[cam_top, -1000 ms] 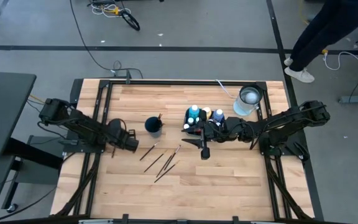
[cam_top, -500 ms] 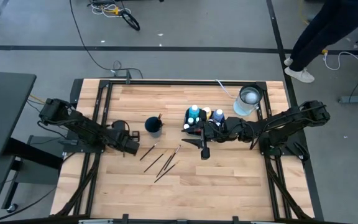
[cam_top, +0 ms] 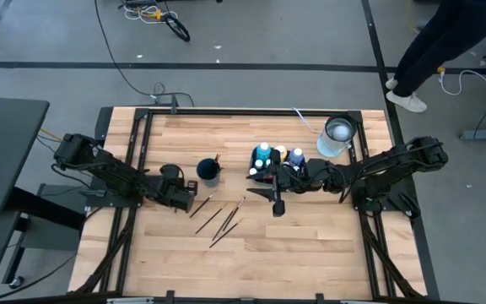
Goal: Pick & Place Paint Supplies
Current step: Put the silver paintbrush into the blue cup
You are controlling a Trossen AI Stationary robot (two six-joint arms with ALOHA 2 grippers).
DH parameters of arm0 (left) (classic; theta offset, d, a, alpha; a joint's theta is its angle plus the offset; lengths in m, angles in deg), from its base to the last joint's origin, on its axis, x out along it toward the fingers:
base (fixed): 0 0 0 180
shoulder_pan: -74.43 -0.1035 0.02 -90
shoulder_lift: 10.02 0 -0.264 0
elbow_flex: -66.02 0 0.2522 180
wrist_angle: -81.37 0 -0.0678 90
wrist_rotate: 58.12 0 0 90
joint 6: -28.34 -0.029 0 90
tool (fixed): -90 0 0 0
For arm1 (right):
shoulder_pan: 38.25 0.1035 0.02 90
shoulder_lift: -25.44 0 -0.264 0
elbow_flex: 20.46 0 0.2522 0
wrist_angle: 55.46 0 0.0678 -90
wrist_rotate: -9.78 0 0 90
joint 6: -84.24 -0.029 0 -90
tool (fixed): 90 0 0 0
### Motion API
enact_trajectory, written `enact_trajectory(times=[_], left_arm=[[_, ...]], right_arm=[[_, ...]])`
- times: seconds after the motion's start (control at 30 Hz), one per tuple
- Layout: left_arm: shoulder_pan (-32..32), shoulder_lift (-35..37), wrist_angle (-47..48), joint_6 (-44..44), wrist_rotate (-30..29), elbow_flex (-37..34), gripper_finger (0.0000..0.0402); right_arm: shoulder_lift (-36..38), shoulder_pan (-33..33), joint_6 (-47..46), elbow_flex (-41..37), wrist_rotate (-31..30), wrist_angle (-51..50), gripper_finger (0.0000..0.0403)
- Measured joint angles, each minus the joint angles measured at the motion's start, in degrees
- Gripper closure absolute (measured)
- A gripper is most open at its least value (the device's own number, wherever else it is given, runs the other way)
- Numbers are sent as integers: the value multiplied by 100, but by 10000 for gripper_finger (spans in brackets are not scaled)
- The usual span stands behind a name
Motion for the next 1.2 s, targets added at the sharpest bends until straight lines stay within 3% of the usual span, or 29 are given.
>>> enact_trajectory(times=[0.9,1.2], left_arm=[[419,7,95,-391,-1197,389,400],[535,9,800,-328,-1399,762,400]], right_arm=[[0,0,1,0,2,-2,238],[0,0,0,0,2,-4,238]])
